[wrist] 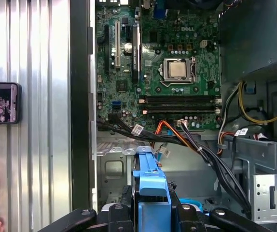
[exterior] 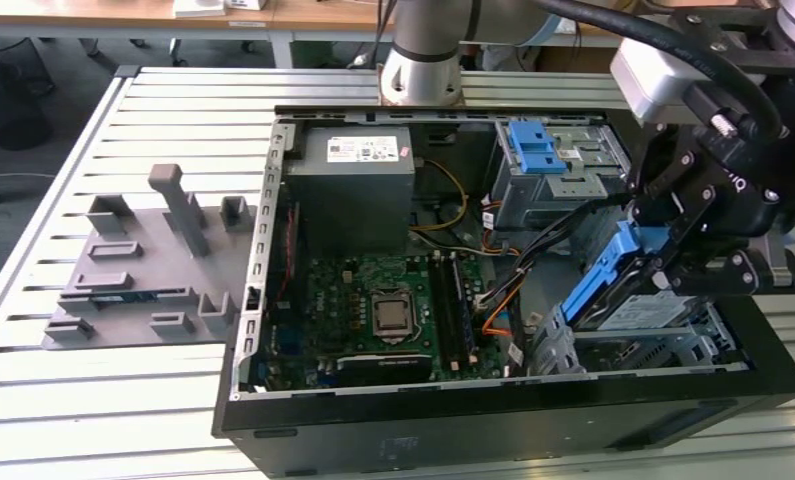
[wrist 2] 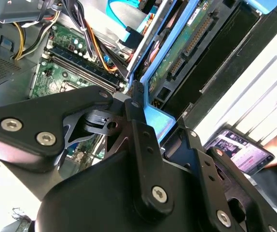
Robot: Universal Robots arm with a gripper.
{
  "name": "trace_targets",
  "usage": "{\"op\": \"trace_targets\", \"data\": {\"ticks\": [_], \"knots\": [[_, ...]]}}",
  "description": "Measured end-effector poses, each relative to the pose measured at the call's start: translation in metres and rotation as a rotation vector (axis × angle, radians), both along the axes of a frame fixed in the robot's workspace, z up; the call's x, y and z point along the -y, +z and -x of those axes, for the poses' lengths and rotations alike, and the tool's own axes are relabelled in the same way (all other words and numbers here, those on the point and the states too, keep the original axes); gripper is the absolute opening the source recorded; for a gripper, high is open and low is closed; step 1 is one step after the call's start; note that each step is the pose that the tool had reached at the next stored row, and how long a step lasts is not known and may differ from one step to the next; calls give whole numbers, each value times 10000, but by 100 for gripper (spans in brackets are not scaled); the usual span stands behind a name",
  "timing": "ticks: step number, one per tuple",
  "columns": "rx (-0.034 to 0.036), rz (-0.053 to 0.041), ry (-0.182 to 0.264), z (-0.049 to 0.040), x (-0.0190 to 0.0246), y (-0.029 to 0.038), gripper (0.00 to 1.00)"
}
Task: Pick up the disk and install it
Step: 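Insert the disk into the insertion slot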
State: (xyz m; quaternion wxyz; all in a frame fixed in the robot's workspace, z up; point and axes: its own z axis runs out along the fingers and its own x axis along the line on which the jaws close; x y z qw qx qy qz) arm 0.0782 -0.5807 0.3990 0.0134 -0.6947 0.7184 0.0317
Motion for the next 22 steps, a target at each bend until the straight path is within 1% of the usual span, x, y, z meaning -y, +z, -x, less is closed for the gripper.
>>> {"op": "trace_targets", "data": {"ticks": [5, 16, 22], "knots": [[0, 0, 1, 0, 0, -57, 36], [0, 0, 0, 0, 0, -244, 36], [0, 1, 1, 0, 0, -313, 36]]}}
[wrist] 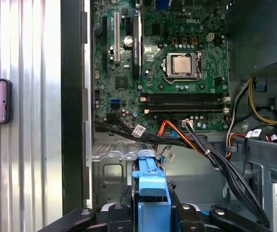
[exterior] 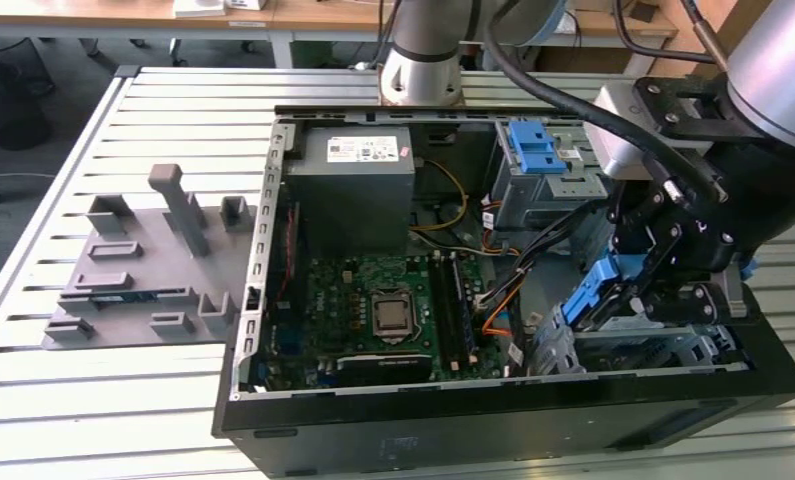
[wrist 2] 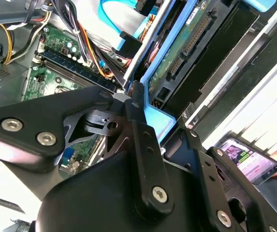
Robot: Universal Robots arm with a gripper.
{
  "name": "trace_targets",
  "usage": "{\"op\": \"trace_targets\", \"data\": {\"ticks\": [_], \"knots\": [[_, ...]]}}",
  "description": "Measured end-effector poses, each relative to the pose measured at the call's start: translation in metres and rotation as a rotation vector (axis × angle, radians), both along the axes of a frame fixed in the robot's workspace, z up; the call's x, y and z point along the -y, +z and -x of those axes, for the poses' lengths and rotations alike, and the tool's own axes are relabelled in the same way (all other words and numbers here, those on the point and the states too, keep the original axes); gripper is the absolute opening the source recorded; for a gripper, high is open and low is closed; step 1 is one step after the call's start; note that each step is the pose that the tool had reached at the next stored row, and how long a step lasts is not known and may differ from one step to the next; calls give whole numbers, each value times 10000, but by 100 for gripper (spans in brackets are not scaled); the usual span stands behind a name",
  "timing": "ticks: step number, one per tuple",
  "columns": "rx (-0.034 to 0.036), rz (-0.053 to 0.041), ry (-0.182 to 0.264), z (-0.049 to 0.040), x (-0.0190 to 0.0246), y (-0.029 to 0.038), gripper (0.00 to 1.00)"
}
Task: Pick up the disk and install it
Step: 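Insert the disk into the insertion slot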
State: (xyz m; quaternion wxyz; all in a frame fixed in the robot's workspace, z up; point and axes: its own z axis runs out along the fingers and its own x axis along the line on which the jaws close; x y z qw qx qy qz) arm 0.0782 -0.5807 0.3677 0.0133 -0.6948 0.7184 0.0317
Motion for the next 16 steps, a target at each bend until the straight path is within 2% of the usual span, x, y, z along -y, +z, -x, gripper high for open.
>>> {"op": "trace_targets", "data": {"ticks": [9, 14, 15, 16], "knots": [[2, -3, -1, 0, 0, -65, 36], [6, -15, -2, 0, 0, -78, 36], [4, -13, -1, 0, 0, -77, 38], [3, -12, -1, 0, 0, -77, 44]]}}
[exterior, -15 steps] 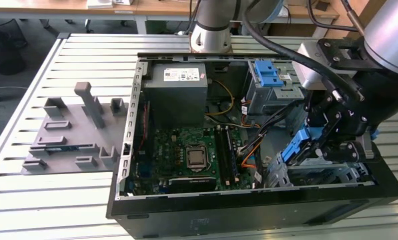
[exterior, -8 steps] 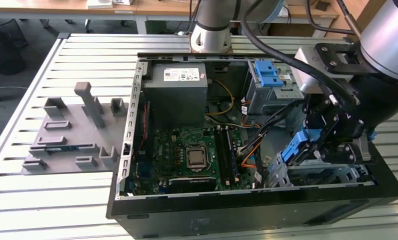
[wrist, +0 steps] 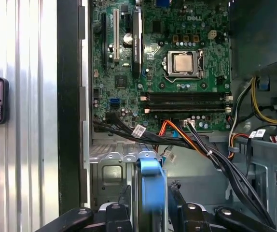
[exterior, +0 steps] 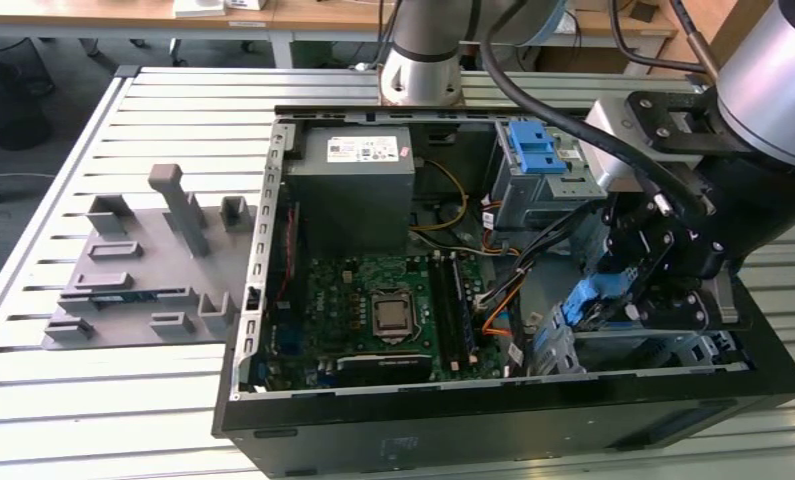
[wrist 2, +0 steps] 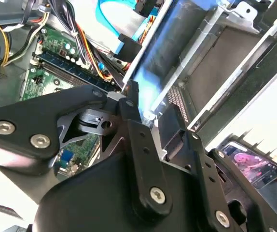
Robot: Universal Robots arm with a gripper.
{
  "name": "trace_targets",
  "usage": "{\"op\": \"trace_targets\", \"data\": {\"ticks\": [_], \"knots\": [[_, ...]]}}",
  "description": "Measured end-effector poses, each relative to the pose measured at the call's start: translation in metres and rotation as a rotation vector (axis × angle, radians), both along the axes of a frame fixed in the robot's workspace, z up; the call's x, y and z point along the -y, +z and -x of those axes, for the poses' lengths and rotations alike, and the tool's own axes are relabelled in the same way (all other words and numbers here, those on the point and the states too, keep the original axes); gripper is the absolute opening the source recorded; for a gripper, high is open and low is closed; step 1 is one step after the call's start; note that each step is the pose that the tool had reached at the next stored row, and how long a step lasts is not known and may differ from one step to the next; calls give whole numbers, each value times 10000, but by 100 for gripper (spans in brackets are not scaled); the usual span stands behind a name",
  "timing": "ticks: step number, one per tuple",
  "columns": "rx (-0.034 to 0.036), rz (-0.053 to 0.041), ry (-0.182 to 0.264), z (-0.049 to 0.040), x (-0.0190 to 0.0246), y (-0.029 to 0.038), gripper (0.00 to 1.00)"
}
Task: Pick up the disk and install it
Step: 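Insert the disk into the insertion slot, then insert the first disk wire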
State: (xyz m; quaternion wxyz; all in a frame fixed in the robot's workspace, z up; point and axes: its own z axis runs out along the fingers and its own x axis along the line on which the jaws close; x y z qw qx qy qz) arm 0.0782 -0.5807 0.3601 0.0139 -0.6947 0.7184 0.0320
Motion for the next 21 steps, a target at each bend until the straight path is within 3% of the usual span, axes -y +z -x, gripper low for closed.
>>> {"op": "trace_targets", "data": {"ticks": [7, 11, 12, 14, 21], "knots": [[-1, 6, 0, 0, 0, 3, 42], [0, 6, 0, 0, 0, 3, 24], [-1, 6, 0, 0, 0, 3, 24], [0, 6, 0, 0, 0, 2, 13], [-1, 6, -1, 0, 0, 0, 11]]}}
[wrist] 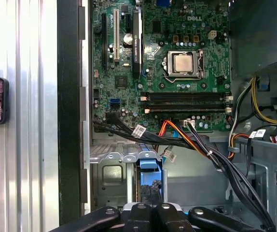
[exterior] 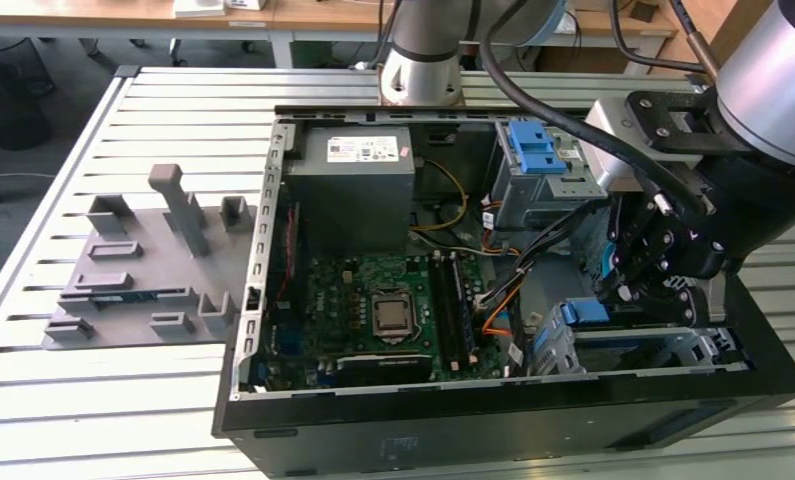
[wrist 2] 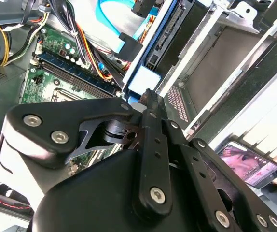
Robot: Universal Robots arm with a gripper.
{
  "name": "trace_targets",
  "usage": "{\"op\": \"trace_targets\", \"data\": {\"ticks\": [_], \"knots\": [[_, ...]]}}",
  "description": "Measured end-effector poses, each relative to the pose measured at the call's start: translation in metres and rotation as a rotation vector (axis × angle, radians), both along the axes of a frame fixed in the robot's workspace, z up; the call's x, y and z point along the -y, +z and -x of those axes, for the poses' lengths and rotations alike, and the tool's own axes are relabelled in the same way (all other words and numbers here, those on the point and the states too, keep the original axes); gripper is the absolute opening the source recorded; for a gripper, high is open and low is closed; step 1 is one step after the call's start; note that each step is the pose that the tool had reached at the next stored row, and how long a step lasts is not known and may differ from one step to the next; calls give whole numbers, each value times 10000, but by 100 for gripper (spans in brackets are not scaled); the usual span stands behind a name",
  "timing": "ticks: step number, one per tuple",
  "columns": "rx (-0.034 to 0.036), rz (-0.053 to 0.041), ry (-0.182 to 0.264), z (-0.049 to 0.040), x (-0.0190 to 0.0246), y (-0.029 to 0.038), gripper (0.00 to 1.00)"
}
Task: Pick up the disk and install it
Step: 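Insert the first disk wire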
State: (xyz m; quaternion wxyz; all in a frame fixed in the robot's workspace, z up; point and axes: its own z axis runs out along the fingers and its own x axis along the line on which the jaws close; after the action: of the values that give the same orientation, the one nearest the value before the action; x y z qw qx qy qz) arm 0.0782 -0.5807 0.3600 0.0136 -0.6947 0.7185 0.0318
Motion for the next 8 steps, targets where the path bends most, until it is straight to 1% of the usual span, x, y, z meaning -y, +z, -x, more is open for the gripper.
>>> {"op": "trace_targets", "data": {"ticks": [8], "knots": [[0, -1, 1, -26, 0, -1, 11]]}}
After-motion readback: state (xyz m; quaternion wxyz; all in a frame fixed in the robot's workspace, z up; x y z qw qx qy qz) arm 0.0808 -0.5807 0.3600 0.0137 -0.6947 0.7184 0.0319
